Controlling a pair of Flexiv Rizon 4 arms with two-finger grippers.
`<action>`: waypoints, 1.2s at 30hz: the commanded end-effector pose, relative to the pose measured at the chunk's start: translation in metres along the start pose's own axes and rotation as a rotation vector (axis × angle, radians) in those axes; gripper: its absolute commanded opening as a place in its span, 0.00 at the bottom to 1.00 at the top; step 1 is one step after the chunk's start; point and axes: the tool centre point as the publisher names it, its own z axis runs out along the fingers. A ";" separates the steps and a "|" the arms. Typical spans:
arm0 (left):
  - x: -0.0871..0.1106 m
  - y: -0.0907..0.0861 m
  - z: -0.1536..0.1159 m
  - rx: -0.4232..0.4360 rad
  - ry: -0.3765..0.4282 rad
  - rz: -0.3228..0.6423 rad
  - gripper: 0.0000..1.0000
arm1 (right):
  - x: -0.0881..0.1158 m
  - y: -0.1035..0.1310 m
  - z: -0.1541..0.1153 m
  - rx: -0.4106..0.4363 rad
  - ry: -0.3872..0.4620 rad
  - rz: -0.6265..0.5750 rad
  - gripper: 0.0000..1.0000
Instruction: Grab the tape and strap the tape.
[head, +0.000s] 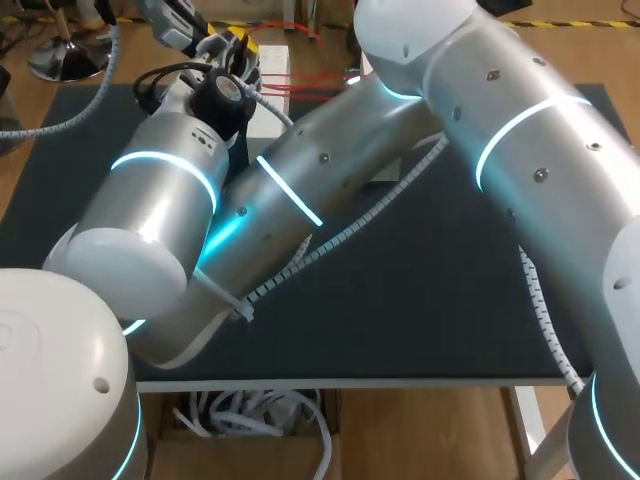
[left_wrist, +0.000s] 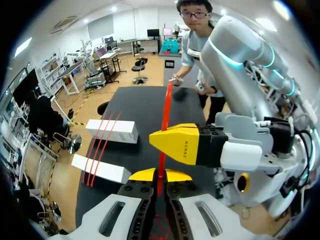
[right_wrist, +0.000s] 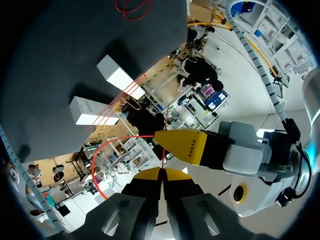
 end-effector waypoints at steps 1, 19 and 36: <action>0.000 -0.001 -0.001 -0.003 0.001 0.000 0.00 | -0.003 0.003 0.001 0.001 0.005 -0.002 0.00; 0.000 -0.001 -0.001 -0.003 0.001 0.000 0.00 | 0.004 -0.024 -0.009 -0.021 0.037 0.033 0.27; 0.000 -0.001 -0.001 -0.003 0.001 0.000 0.00 | 0.026 -0.126 -0.016 0.050 0.124 0.093 1.00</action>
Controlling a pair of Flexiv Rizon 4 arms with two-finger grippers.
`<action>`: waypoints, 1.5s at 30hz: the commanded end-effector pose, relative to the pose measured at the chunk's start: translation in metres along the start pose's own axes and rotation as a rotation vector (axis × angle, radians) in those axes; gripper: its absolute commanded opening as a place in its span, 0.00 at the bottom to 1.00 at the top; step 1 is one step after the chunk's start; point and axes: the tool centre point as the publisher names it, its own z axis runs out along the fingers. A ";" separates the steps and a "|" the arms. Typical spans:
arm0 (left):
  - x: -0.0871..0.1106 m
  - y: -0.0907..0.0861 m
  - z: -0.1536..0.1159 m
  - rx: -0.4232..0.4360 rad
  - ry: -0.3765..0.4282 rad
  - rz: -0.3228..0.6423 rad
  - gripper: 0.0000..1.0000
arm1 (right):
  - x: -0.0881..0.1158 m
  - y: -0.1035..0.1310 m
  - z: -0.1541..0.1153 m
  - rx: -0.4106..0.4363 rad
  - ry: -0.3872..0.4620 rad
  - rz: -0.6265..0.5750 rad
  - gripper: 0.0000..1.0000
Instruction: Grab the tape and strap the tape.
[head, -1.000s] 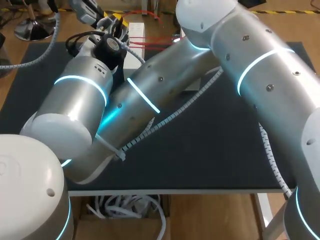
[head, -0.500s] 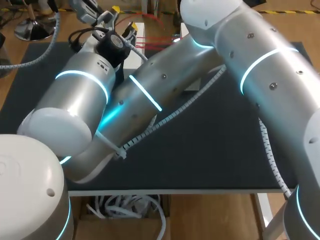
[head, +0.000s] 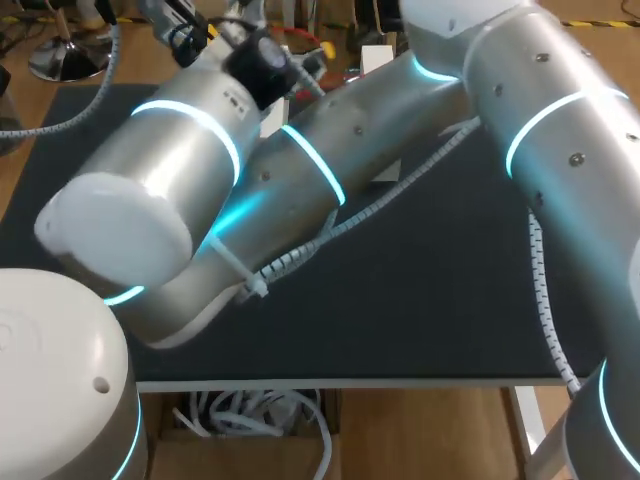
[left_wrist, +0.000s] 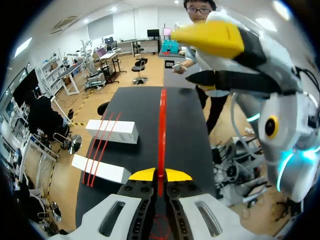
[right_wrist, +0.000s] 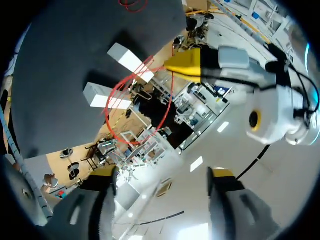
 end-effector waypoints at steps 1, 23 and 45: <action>0.000 -0.001 -0.001 -0.004 0.001 -0.001 0.00 | 0.002 -0.041 0.016 -0.008 0.014 0.009 1.00; 0.004 0.014 -0.003 -0.034 0.012 -0.088 0.00 | 0.020 -0.083 0.037 0.045 0.051 0.014 1.00; 0.023 0.185 -0.049 -0.508 0.253 -0.425 0.00 | 0.020 -0.083 0.037 0.045 0.051 0.014 1.00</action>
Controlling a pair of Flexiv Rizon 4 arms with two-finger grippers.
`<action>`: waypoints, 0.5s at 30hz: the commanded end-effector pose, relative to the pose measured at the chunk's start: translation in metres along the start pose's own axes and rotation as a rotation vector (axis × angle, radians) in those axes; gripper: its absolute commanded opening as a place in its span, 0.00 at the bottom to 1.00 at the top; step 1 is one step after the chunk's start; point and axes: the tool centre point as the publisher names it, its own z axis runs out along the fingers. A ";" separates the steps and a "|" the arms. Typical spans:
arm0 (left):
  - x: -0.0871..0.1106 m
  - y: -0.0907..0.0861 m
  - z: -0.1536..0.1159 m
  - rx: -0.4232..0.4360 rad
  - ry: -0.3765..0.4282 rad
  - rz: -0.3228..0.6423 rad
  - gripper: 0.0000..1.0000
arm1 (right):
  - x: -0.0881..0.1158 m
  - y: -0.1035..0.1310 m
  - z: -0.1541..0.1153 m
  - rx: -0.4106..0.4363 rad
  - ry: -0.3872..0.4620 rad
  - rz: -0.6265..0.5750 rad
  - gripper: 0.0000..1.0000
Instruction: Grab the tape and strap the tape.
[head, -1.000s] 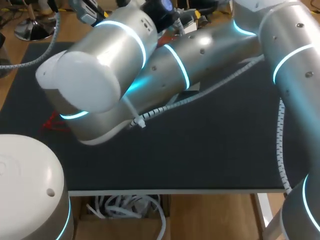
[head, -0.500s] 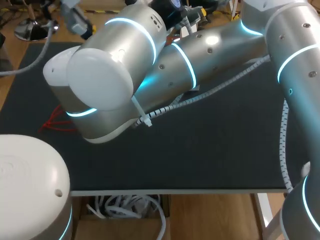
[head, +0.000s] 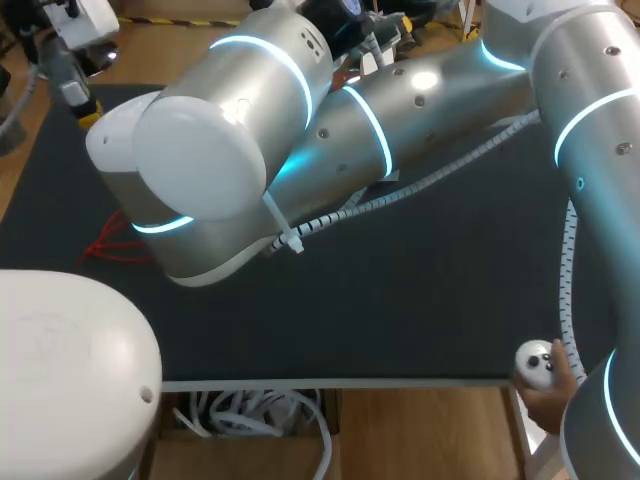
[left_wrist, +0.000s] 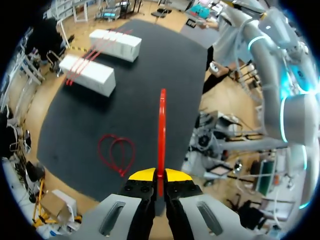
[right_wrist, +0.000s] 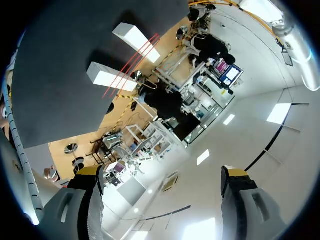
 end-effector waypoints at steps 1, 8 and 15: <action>-0.020 -0.002 -0.010 -0.076 0.076 -0.011 0.15 | -0.001 -0.003 0.001 -0.003 0.000 -0.004 1.00; -0.020 -0.002 -0.010 -0.076 0.076 -0.011 1.00 | -0.001 -0.003 0.001 -0.003 0.000 -0.004 1.00; -0.020 -0.002 -0.010 -0.076 0.076 -0.011 1.00 | -0.001 -0.003 0.001 -0.003 0.000 -0.004 1.00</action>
